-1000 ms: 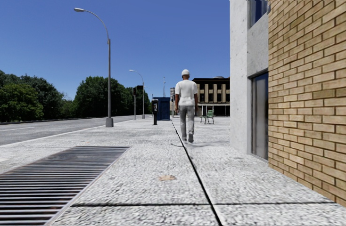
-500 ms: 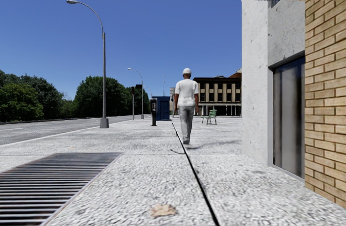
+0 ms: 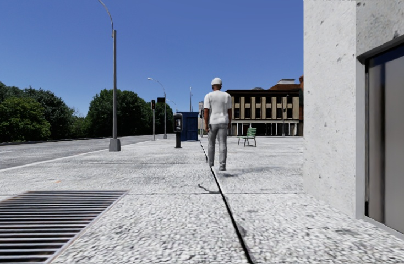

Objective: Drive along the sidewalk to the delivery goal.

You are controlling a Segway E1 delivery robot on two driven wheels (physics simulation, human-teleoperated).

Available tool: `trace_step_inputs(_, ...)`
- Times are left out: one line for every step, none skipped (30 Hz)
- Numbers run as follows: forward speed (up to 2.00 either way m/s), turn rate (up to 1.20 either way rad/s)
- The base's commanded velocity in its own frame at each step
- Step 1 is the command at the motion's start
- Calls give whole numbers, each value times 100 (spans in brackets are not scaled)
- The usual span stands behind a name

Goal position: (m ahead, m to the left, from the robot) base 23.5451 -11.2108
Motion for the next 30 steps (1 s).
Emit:
trace_step_inputs(149,0)
trace_step_inputs(149,0)
trace_step_inputs(149,0)
trace_step_inputs(149,0)
trace_step_inputs(149,0)
trace_step_inputs(149,0)
trace_step_inputs(149,0)
trace_step_inputs(149,0)
trace_step_inputs(149,0)
trace_step_inputs(149,0)
trace_step_inputs(149,0)
trace_step_inputs(149,0)
trace_step_inputs(149,0)
trace_step_inputs(149,0)
trace_step_inputs(149,0)
trace_step_inputs(149,0)
trace_step_inputs(149,0)
trace_step_inputs(149,0)
trace_step_inputs(149,0)
trace_step_inputs(149,0)
trace_step_inputs(149,0)
trace_step_inputs(149,0)
trace_step_inputs(149,0)
trace_step_inputs(149,0)
trace_step_inputs(149,0)
trace_step_inputs(149,0)
trace_step_inputs(149,0)
trace_step_inputs(149,0)
trace_step_inputs(149,0)
trace_step_inputs(149,0)
